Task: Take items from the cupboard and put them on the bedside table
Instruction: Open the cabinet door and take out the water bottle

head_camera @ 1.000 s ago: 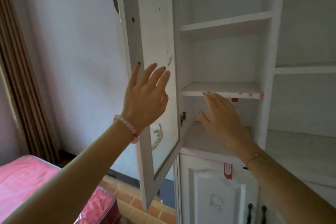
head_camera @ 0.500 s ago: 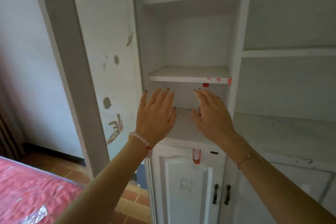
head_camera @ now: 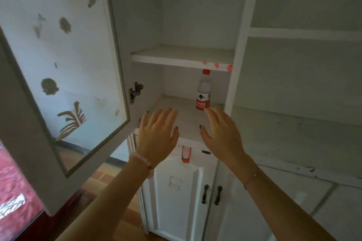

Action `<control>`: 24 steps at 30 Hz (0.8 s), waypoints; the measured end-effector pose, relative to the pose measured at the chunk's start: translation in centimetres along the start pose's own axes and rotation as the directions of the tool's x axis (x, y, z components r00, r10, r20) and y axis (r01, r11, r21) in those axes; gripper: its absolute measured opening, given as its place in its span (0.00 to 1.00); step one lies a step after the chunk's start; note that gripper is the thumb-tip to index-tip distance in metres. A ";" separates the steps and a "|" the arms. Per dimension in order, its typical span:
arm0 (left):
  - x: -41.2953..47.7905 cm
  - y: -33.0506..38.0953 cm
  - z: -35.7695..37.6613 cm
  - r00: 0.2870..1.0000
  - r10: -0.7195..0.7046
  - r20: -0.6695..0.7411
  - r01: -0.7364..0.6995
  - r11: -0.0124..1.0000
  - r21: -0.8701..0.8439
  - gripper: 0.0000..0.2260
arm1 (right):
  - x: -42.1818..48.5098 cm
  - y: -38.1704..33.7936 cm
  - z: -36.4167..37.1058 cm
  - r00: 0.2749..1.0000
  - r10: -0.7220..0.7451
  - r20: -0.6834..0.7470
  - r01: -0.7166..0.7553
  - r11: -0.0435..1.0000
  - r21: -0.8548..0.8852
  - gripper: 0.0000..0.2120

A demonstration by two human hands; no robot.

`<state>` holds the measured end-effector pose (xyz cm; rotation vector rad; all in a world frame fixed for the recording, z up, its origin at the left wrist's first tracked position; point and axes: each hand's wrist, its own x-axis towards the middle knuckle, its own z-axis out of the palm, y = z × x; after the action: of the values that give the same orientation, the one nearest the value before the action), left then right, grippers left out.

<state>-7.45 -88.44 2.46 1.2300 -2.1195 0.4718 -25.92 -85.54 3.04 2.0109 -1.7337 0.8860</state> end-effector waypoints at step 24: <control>8.0 -8.0 12.6 0.999 0.017 0.045 -0.012 0.992 -0.125 0.20 | 9.2 4.4 13.8 0.977 0.214 -0.008 -0.212 0.972 0.102 0.26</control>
<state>-7.71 -104.91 -1.46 1.1651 -2.1629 0.3144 -26.38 -102.00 -1.92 1.8945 -1.9580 1.0758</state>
